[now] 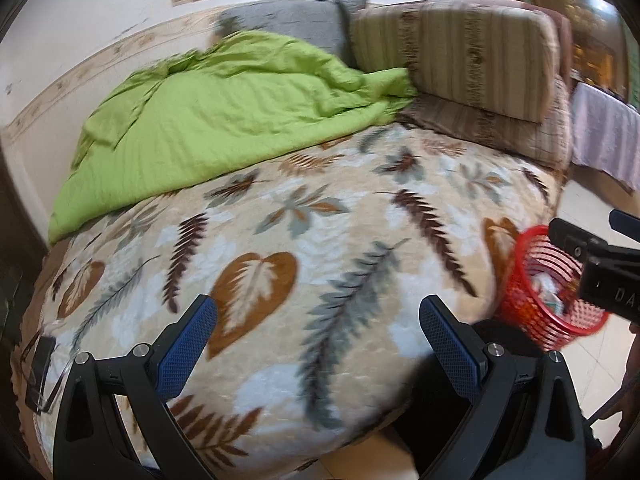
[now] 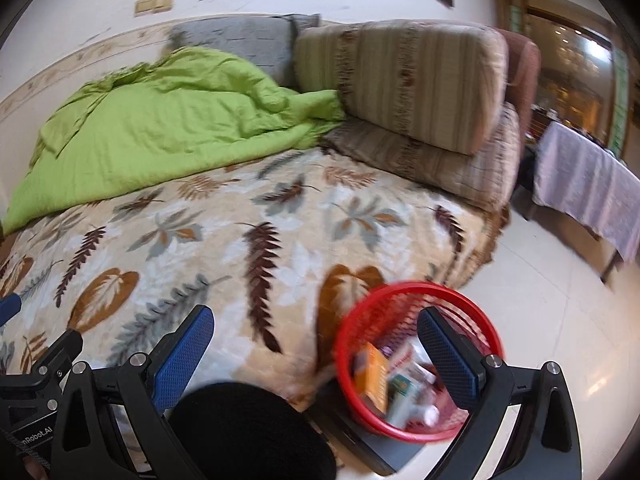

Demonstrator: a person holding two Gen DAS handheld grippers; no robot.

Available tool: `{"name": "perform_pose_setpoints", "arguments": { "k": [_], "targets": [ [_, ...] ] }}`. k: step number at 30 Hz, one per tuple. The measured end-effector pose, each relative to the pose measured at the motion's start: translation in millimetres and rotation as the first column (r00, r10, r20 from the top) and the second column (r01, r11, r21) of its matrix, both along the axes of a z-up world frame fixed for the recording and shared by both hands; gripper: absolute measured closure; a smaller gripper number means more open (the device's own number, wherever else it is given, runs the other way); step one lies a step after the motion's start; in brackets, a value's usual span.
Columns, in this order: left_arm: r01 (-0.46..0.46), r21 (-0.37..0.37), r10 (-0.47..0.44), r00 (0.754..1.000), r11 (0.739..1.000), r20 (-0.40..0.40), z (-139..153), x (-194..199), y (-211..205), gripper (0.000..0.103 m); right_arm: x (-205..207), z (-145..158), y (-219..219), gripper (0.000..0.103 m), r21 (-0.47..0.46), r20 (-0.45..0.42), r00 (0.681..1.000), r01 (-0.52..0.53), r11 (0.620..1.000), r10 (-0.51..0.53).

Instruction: Collect trash

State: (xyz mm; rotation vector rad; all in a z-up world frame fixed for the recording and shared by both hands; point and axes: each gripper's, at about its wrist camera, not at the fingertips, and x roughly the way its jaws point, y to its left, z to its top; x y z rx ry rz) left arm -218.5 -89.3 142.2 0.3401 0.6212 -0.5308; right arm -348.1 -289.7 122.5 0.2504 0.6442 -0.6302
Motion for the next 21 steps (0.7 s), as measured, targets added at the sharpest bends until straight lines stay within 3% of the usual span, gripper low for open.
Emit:
{"name": "perform_pose_setpoints", "arguments": {
  "k": [4, 7, 14, 19, 21],
  "targets": [
    [-0.12, 0.012, 0.12, 0.992, 0.993, -0.026, -6.9, 34.7, 23.2, 0.002, 51.5, 2.3, 6.4, 0.0, 0.042, 0.016, 0.996, -0.087, 0.995, 0.086],
    [-0.21, 0.031, 0.211, 0.975, 0.977, -0.062, -18.3, 68.7, 42.9, 0.002, 111.2, -10.2, 17.2, 0.0, 0.047, -0.039, 0.985, -0.169, 0.985, 0.17],
    [-0.398, 0.103, 0.41, 0.901, 0.912, -0.143, -47.1, 161.3, 72.9, 0.002, 235.4, -63.1, 38.7, 0.0, 0.109, -0.095, 0.95, -0.286, 0.952, 0.296],
    [-0.401, 0.09, 0.409, 0.863, 0.911, -0.297, -77.9, 213.0, 69.8, 0.002, 309.9, -101.7, 51.4, 0.0, 0.067, -0.188, 0.927, -0.316, 0.946, 0.323],
    [-0.392, 0.101, 0.401, 0.846, 0.914, -0.351, -97.1, 226.1, 60.8, 0.001, 331.9, -112.7, 55.5, 0.0, 0.085, -0.238, 0.901, -0.354, 0.931, 0.364]
  ]
}}
